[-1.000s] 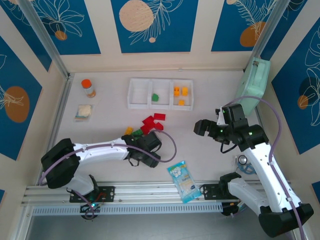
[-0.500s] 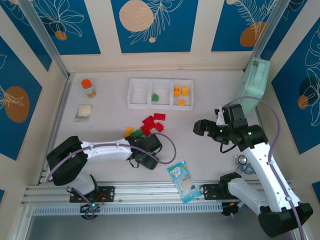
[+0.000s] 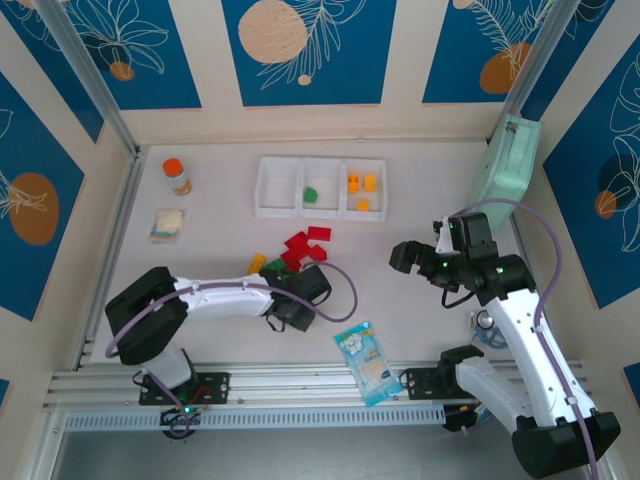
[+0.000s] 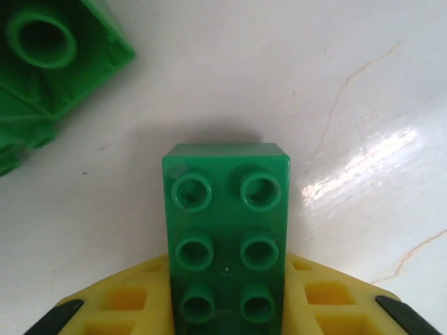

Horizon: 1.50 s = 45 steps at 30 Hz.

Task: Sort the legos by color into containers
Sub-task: Pick up the lego from the middle-left of the table, then place the lego in the container.

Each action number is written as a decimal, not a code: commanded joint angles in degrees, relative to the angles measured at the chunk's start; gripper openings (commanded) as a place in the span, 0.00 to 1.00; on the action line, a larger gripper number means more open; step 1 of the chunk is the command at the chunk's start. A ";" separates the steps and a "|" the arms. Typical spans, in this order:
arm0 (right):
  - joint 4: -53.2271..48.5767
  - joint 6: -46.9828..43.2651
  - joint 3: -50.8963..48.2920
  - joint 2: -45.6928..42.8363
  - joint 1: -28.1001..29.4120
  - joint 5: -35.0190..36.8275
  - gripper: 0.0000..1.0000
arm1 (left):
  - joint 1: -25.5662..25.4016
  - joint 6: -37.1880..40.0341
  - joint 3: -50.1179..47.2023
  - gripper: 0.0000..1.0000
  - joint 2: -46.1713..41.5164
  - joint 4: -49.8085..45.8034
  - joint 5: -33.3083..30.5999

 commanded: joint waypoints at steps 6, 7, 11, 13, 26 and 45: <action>4.36 -0.70 -3.07 -1.42 -2.91 -5.06 0.99 | 4.03 -0.80 7.57 0.29 -9.95 -3.97 -9.20; 4.95 -0.91 -3.45 -1.27 -3.39 -5.56 0.99 | 5.71 0.82 9.99 0.29 -9.17 -4.16 -8.85; 6.00 -1.86 -4.45 -0.50 -5.67 -8.39 0.99 | 13.06 5.59 22.74 0.29 -2.07 -5.45 -7.84; 6.17 -2.06 -4.66 -0.57 -6.77 -9.92 0.99 | 15.96 6.71 30.55 0.29 3.04 -7.33 -8.51; 10.06 -4.05 -7.96 -3.11 -10.45 -14.50 0.99 | 23.60 5.30 77.37 0.30 41.06 -14.00 -4.11; 11.63 -3.82 -10.02 -4.49 -10.01 -16.70 0.99 | 25.59 -0.10 82.70 0.77 45.09 -15.84 -1.86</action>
